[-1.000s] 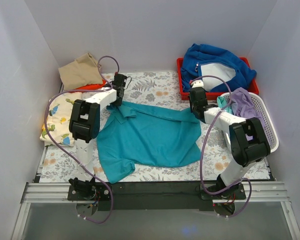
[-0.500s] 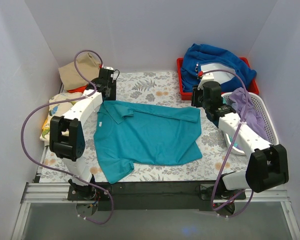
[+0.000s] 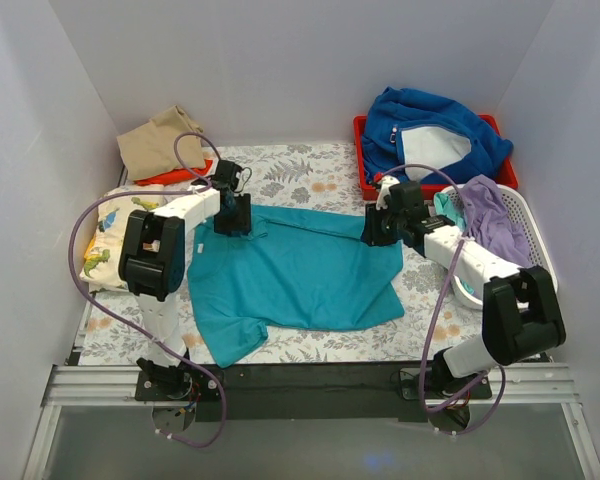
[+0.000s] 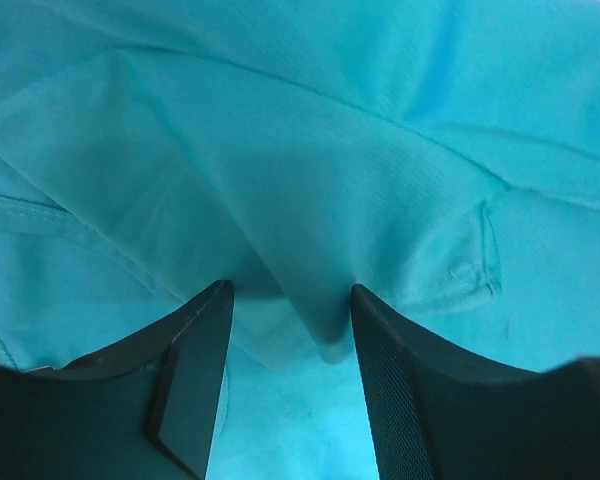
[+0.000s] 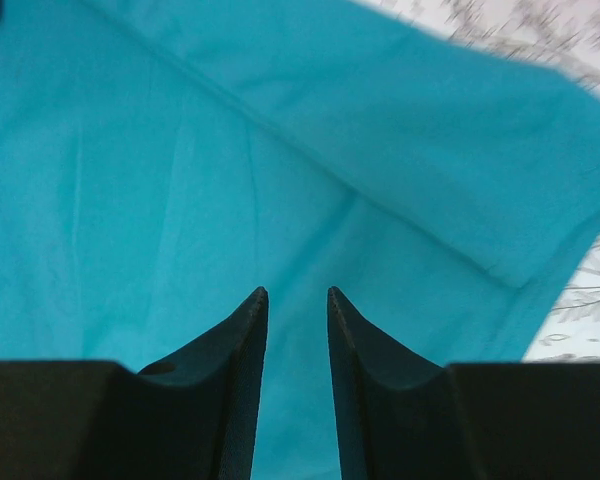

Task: Fold and stack the t-shirts
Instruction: Flatten the tshirt out

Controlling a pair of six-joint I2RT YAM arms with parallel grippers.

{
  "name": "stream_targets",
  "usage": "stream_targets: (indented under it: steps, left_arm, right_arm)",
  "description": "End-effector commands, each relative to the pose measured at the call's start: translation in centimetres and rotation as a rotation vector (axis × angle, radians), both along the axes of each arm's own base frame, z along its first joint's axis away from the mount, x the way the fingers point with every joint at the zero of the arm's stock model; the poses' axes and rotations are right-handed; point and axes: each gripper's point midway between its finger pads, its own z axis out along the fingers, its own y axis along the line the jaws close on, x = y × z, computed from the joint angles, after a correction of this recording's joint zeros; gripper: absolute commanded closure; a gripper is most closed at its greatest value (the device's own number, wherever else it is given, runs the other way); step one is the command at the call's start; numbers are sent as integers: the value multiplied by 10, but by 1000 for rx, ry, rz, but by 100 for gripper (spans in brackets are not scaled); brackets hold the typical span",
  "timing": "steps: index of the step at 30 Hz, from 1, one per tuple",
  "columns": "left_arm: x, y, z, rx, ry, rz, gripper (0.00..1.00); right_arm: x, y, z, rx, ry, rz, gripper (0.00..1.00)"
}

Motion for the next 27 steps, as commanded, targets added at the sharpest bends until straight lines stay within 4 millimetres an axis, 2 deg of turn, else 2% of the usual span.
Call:
stream_targets:
  steps: [1,6,10,16,18,19,20,23,25,27]
  left_arm:
    - [7,12,-6,66,9,51,51]
    - [13,21,-9,132,31,19,51]
    - [5,42,-5,239,28,12,52]
    - [0,56,17,293,-39,3,52]
    - [-6,58,17,299,-41,-10,52]
    - [-5,59,23,298,-65,-9,52]
    - [-9,61,21,306,-60,-10,52]
    - [-10,67,32,327,-115,0,51]
    - [-5,61,38,291,-156,-14,51]
    - [0,52,48,245,-181,-28,51]
  right_arm:
    - [-30,12,-27,48,148,68,64]
    - [-44,4,-64,-2,258,47,64]
    - [-53,-11,-88,-76,327,-5,65]
    - [-64,-50,-110,-254,367,-117,64]
    - [-67,-65,-116,-324,369,-156,64]
    - [-69,-69,-117,-342,376,-163,64]
    - [-70,-77,-118,-380,369,-183,64]
    - [-64,-85,-109,-409,311,-196,64]
    - [-52,-79,-91,-390,243,-154,64]
    - [-45,-59,-70,-305,188,-64,64]
